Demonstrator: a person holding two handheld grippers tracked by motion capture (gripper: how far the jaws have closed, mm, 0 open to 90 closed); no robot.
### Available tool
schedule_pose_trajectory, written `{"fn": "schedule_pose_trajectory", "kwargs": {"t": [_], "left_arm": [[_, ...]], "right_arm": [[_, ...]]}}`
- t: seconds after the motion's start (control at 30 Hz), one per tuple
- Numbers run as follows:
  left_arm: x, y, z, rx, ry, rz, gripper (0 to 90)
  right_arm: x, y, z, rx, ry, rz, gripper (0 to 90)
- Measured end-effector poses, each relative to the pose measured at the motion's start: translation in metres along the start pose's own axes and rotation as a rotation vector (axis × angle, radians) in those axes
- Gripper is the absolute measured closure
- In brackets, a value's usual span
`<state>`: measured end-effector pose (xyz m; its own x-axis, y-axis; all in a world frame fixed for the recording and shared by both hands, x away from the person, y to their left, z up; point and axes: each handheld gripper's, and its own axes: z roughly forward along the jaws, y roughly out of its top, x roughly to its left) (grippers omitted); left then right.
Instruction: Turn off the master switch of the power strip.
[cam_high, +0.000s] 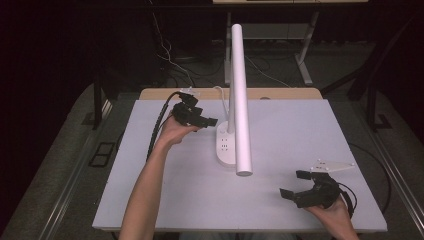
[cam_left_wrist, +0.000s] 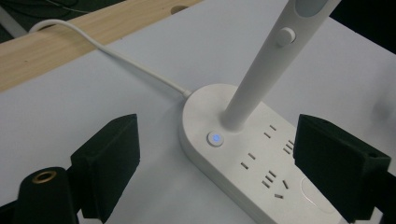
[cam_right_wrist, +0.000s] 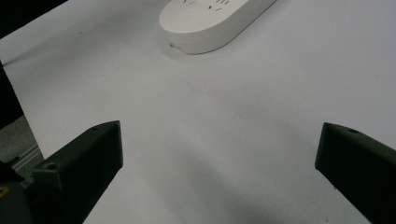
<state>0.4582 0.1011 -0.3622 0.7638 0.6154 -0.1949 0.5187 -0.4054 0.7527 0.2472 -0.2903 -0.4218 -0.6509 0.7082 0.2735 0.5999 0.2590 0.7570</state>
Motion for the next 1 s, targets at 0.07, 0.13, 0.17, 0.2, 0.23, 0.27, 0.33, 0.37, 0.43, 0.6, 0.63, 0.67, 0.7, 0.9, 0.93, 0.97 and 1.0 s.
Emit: {"fn": "schedule_pose_trajectory", "kwargs": {"t": [0.07,0.13,0.17,0.2,0.23,0.27,0.33,0.37,0.43,0.6,0.63,0.67,0.7,0.9,0.93,0.97,1.0], "left_arm": [[0.001,-0.001,0.003,-0.005,-0.003,-0.006,14.9],[0.001,-0.001,0.005,-0.01,-0.01,-0.014,15.9],[0.002,-0.001,0.006,-0.012,-0.011,-0.012,16.3],[0.002,-0.001,0.007,-0.015,-0.014,-0.013,16.8],[0.002,-0.001,0.008,-0.017,-0.017,-0.016,17.4],[0.002,-0.002,0.009,-0.021,-0.016,-0.017,18.0],[0.003,-0.002,0.011,-0.02,-0.017,-0.018,19.1],[0.003,-0.003,0.012,-0.023,-0.017,-0.025,19.6],[0.004,-0.003,0.014,-0.019,-0.021,-0.018,21.0],[0.005,-0.005,0.019,-0.023,-0.035,-0.035,25.6],[0.005,-0.005,0.02,-0.022,-0.036,-0.032,26.6],[0.004,-0.005,0.021,-0.023,-0.043,-0.043,27.5],[0.005,-0.006,0.022,-0.021,-0.049,-0.042,28.6],[0.004,-0.008,0.031,-0.004,-0.065,-0.054,35.7],[0.004,-0.009,0.033,-0.003,-0.064,-0.055,36.3],[0.004,-0.009,0.034,0.0,-0.064,-0.055,37.1],[0.004,-0.009,0.035,-0.001,-0.063,-0.059,38.6]], "right_arm": [[0.0,0.0,0.0,0.0,0.0,0.002,0.1],[0.0,0.0,0.0,0.0,0.0,0.002,0.1],[0.0,0.0,0.0,0.0,0.001,0.001,0.1],[0.0,0.0,0.0,-0.001,0.0,0.002,0.2],[0.0,0.0,0.0,0.0,0.0,0.003,0.1],[0.0,0.0,0.0,-0.001,0.0,0.002,0.1],[0.0,0.0,0.0,0.0,0.0,0.004,0.1],[0.0,0.0,0.0,-0.001,0.0,0.003,0.1],[-0.001,0.0,0.0,-0.003,0.0,0.004,0.1],[-0.001,0.0,0.0,-0.001,0.0,0.003,0.1],[-0.001,0.0,0.0,-0.001,0.0,0.003,0.1],[-0.001,0.0,0.0,-0.001,0.0,0.003,0.1],[-0.001,0.0,0.0,-0.001,-0.001,0.006,0.2],[-0.001,0.0,0.0,0.003,-0.002,0.005,0.1],[-0.001,0.0,0.0,0.003,-0.001,0.007,0.1],[-0.001,0.0,0.0,0.003,-0.002,0.006,0.1],[-0.001,0.0,0.0,0.002,-0.002,0.006,0.1]]}}
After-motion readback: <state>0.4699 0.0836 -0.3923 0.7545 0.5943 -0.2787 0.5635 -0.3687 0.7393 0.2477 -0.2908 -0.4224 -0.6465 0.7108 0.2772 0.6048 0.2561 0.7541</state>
